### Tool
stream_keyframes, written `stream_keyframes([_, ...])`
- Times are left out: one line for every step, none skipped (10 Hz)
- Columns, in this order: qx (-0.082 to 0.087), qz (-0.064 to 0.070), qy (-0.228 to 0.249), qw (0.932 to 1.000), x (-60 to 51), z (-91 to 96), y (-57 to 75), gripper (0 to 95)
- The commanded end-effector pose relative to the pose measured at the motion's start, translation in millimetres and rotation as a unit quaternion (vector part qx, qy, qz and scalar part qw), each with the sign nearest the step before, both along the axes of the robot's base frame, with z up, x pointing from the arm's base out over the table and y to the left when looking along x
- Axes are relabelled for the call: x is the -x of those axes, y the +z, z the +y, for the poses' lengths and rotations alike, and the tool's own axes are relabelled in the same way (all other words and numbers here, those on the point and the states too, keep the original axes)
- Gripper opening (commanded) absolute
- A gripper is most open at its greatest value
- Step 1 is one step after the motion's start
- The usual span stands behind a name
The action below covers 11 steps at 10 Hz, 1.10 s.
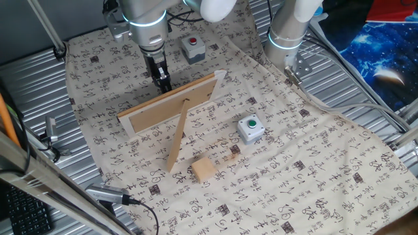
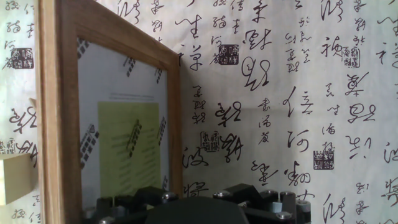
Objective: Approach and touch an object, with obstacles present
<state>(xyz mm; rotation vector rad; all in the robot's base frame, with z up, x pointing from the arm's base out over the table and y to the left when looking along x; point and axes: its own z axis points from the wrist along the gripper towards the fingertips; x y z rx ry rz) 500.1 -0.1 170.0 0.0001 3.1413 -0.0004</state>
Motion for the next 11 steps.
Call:
stream_keyframes([0.000, 0.000, 0.000, 1.0000, 0.1, 0.1, 0.0, 95.0])
stream_keyframes([-0.010, -0.019, -0.031, 0.9993, 0.1, 0.1, -0.1, 0.0])
stream_keyframes([-0.008, -0.019, -0.030, 0.9993, 0.0, 0.1, 0.0, 0.0])
stream_keyframes([-0.008, -0.019, -0.031, 0.9993, 0.0, 0.1, 0.0, 0.0])
stream_keyframes([-0.009, -0.019, -0.031, 0.9993, 0.1, 0.2, 0.3, 0.0])
stream_keyframes([-0.009, -0.020, -0.031, 0.9993, 0.2, 0.2, 0.4, 0.0])
stream_keyframes([-0.009, -0.020, -0.031, 0.9993, 0.2, 0.2, 0.4, 0.0])
stream_keyframes([-0.009, -0.020, -0.031, 0.9993, 0.2, 0.2, 0.4, 0.0])
stream_keyframes([-0.009, -0.020, -0.031, 0.9993, 0.1, 0.3, 0.5, 0.0])
stream_keyframes([-0.009, -0.020, -0.032, 0.9993, -0.7, 0.5, 0.8, 0.0])
stream_keyframes([-0.009, -0.020, -0.032, 0.9992, -1.1, 0.5, 1.0, 0.0])
